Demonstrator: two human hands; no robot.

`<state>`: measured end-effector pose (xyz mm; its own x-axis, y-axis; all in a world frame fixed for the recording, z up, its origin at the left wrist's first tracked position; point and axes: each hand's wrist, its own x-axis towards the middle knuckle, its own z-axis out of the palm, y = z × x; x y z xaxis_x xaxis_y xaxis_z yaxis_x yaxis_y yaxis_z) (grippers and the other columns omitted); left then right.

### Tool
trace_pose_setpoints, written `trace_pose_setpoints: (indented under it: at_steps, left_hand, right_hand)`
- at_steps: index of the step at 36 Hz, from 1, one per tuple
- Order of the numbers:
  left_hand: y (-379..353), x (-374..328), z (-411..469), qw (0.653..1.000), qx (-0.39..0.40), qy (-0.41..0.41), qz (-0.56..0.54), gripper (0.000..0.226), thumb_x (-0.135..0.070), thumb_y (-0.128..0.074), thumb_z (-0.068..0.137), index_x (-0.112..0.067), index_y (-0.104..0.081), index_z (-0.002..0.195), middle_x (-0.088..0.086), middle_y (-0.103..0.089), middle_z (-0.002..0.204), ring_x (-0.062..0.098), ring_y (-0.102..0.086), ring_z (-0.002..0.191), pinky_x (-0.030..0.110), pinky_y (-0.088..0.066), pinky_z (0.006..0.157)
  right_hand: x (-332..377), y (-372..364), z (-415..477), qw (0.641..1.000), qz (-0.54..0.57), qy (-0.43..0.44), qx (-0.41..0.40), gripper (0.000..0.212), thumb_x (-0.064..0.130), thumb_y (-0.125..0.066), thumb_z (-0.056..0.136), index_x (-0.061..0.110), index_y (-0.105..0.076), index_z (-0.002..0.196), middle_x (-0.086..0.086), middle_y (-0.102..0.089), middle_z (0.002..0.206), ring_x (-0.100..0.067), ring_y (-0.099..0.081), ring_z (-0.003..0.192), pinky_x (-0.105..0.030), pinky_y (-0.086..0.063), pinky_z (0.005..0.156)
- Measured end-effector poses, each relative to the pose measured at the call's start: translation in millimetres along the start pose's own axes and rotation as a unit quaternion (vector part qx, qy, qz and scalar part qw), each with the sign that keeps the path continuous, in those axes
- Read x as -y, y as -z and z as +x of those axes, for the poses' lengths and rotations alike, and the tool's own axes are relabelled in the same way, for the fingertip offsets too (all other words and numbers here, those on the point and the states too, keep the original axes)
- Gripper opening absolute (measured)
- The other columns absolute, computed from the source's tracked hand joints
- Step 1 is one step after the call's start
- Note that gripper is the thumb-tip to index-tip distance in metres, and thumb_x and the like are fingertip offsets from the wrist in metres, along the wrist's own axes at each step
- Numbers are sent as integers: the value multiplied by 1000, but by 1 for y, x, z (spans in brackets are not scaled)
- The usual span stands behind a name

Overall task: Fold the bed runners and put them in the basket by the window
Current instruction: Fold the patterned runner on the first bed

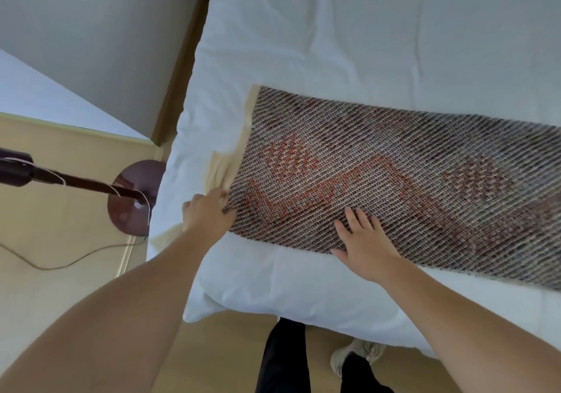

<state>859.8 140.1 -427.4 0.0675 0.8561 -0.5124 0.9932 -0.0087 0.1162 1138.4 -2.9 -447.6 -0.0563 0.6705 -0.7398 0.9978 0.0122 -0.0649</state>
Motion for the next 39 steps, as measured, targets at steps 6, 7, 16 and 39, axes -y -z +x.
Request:
trace_pose_setpoints:
  at_steps: [6, 7, 16, 39]
  left_hand:
    - [9, 27, -6, 993, -56, -93, -51, 26, -16, -55, 92, -9, -51, 116, 13, -64, 99, 35, -53, 114, 45, -38, 100]
    - [13, 28, -8, 991, -61, -87, -78, 22, -17, -53, 93, -8, -49, 114, 13, -62, 93, 37, -57, 104, 44, -45, 83]
    - [18, 38, 3, 989, -61, -28, 134, 29, -32, -36, 98, -10, -41, 115, 13, -67, 85, 34, -61, 80, 37, -34, 70]
    - [-115, -280, -42, 940, 30, -296, 167, 64, -44, -19, 99, -14, 1, 152, 12, 9, 160, 27, 9, 147, 44, 0, 119]
  right_hand:
    - [9, 9, 5, 1000, 11, -13, 16, 65, 51, -17, 101, 18, -1, 154, -15, 14, 160, -35, 8, 147, -50, -5, 119]
    - [10, 10, 5, 1000, 13, -17, 17, 63, 49, -16, 101, 18, -1, 154, -15, 13, 160, -35, 7, 147, -50, -6, 119]
    - [16, 15, 6, 999, 21, -27, -3, 54, 36, -15, 104, 16, -7, 154, -16, 6, 161, -33, 1, 148, -50, -9, 119]
    - [-218, -93, -74, 971, 112, -200, -74, 69, 55, -3, 97, 16, 19, 150, -13, 23, 157, -33, 18, 145, -51, 5, 118]
